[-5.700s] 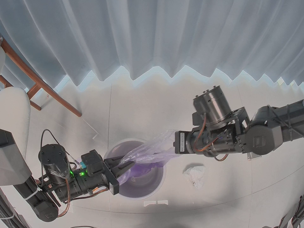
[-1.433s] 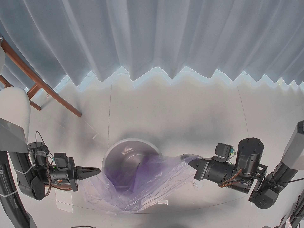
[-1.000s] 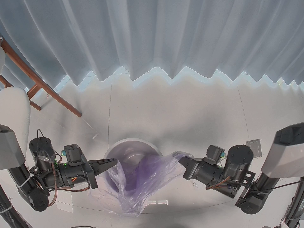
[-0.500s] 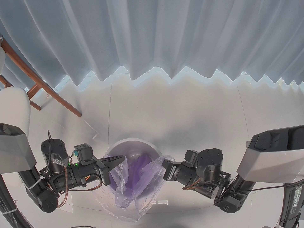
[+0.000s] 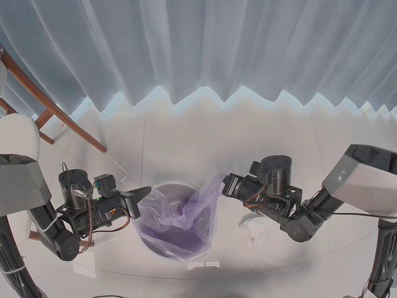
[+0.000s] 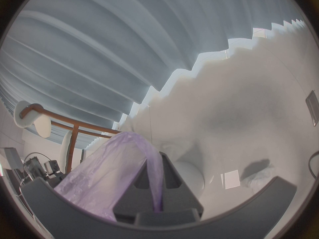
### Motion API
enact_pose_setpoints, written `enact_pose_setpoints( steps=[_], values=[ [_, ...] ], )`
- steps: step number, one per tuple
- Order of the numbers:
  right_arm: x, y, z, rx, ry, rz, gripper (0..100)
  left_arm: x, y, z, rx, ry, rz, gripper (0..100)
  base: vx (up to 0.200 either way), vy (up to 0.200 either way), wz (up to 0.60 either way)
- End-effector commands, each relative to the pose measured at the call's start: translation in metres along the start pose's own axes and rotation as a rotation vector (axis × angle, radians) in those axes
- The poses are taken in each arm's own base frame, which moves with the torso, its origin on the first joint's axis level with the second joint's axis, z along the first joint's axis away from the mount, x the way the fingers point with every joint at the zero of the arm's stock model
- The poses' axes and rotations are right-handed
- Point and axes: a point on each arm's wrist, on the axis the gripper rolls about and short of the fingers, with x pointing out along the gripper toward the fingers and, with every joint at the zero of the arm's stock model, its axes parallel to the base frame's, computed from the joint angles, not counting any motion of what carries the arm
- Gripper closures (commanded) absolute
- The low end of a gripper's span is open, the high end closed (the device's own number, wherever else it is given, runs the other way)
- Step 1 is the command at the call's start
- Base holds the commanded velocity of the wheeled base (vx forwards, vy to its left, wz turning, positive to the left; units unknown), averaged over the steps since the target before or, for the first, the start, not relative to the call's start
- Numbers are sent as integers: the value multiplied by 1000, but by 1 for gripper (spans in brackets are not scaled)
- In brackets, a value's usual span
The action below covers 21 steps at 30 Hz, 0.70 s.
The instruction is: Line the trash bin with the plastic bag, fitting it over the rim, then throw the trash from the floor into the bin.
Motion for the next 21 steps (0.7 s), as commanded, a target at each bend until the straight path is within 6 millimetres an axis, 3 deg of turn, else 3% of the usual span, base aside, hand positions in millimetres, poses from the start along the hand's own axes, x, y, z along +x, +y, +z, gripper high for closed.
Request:
enact_pose_setpoints(
  steps=[1,8,15,21],
  values=[
    [9,-8,14,7,-32,-18,100,8,32,2,-31,-2,87,100,0,0,0],
    [23,-31,10,-51,-19,-66,100,10,67,5,-49,-33,173,100,0,0,0],
    [28,-49,17,-56,-12,-112,100,8,76,6,-66,-16,206,100,0,0,0],
    [30,-61,7,-51,26,-138,100,6,90,-3,-46,20,245,100,0,0,0]
  ],
)
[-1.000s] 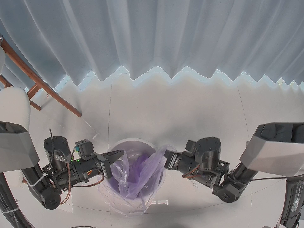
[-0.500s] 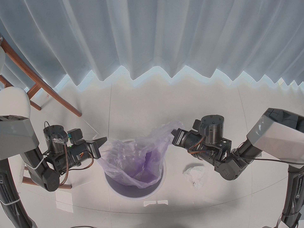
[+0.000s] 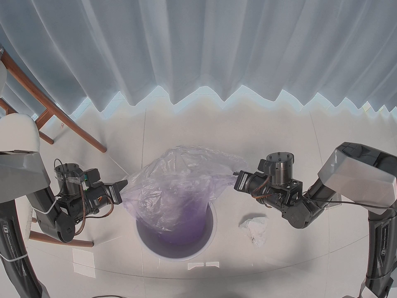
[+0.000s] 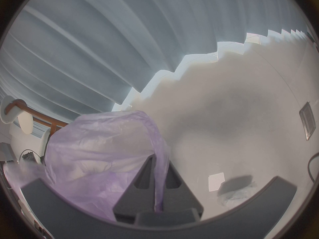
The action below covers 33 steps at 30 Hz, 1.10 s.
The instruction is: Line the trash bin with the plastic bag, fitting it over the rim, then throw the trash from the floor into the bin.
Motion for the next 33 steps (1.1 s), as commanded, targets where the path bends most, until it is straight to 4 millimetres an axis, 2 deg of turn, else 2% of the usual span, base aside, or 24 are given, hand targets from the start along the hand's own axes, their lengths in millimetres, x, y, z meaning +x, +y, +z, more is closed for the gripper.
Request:
enact_pose_setpoints(
  steps=[1,7,12,16,20,24,33],
  values=[
    [5,-9,-11,1,28,-21,100,1,12,-8,22,26,33,100,0,0,0],
    [7,-18,-29,-14,78,-45,100,2,27,-24,43,79,70,100,0,0,0],
    [5,-20,-33,-22,91,-53,100,3,38,-33,37,99,94,100,0,0,0],
    [-5,-20,-36,-22,109,-58,100,0,38,-32,41,103,88,100,0,0,0],
    [-14,-22,-48,-29,158,-69,100,-1,39,-38,32,124,90,100,0,0,0],
    [-14,-22,-53,-29,146,-56,100,2,42,-47,24,140,94,100,0,0,0],
    [-10,-27,-59,-27,150,-61,100,6,56,-42,26,100,119,100,0,0,0]
  ],
)
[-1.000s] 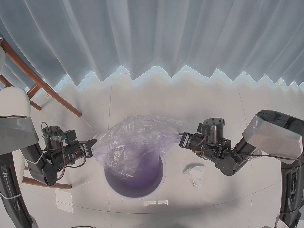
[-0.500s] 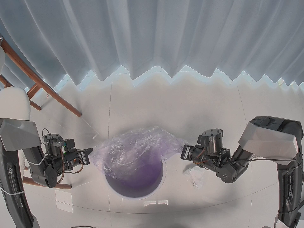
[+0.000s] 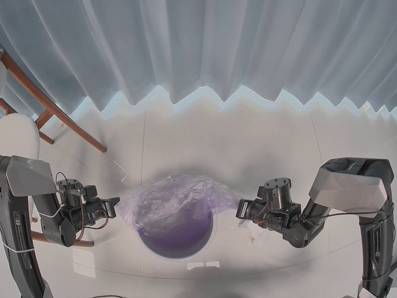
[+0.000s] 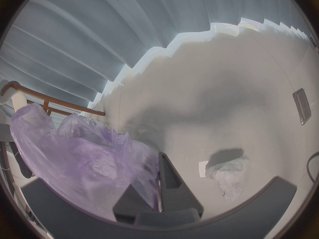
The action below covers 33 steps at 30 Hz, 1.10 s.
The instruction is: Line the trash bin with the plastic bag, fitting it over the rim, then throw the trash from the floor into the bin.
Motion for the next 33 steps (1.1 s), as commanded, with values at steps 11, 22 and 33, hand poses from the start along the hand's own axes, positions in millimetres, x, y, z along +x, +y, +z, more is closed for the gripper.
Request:
enact_pose_setpoints(
  steps=[11,22,33],
  values=[
    [-3,-1,-6,-2,-20,15,0,2,2,-3,19,-65,-31,0,0,0,0],
    [-65,16,1,108,-132,206,0,-40,6,12,8,-80,-256,0,0,0,0],
    [-93,26,19,97,-246,303,0,-53,24,28,26,-136,-310,0,0,0,0]
  ],
)
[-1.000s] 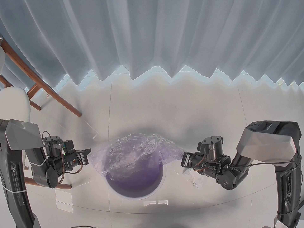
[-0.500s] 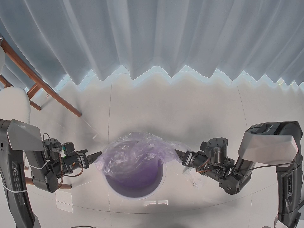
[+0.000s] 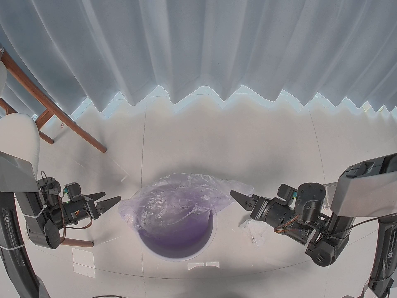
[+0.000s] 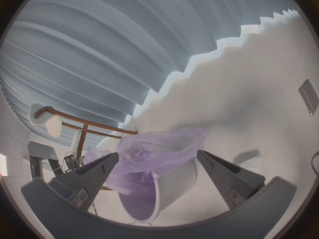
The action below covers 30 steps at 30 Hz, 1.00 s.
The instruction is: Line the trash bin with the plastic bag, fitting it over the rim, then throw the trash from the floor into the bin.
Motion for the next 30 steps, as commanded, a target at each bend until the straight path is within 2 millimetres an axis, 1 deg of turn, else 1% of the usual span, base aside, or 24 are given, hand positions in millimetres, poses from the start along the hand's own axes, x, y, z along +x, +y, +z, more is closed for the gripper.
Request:
enact_pose_setpoints(
  steps=[1,4,5,7,11,15,16,17,18,21,23,26,30],
  values=[
    [-9,16,21,-11,-73,66,0,-11,1,18,37,-53,-7,0,0,0,0],
    [-11,25,30,-18,-106,96,0,-15,-5,28,55,-77,-18,0,0,0,0],
    [-14,30,36,-22,-127,114,0,-19,-11,36,54,-98,-27,0,0,0,0],
    [-17,35,41,-24,-137,129,0,-25,-21,49,38,-129,-44,0,0,0,0],
    [-24,42,49,-23,-134,177,0,-42,-52,76,-7,-194,-111,0,0,0,0],
    [-25,43,52,-66,-132,215,0,-45,-86,91,-18,-221,-210,0,0,0,0],
    [-24,43,52,-100,-135,218,0,-45,-93,92,-8,-221,-230,0,0,0,0],
    [-24,42,52,-115,-135,220,0,-46,-95,92,-5,-221,-234,0,0,0,0],
    [-24,40,47,-212,-120,217,0,-45,-108,92,12,-217,-273,0,0,0,0],
    [-21,33,38,-360,-96,199,0,-46,-129,91,34,-209,-335,0,0,0,0],
    [-21,31,35,-447,-90,191,0,-50,-139,91,46,-212,-366,0,0,0,0],
    [-19,30,33,-525,-75,221,0,-52,-146,90,49,-209,-385,0,0,0,0],
    [-13,29,31,-539,-64,255,0,-48,-148,91,49,-208,-395,0,0,0,0]
  ],
)
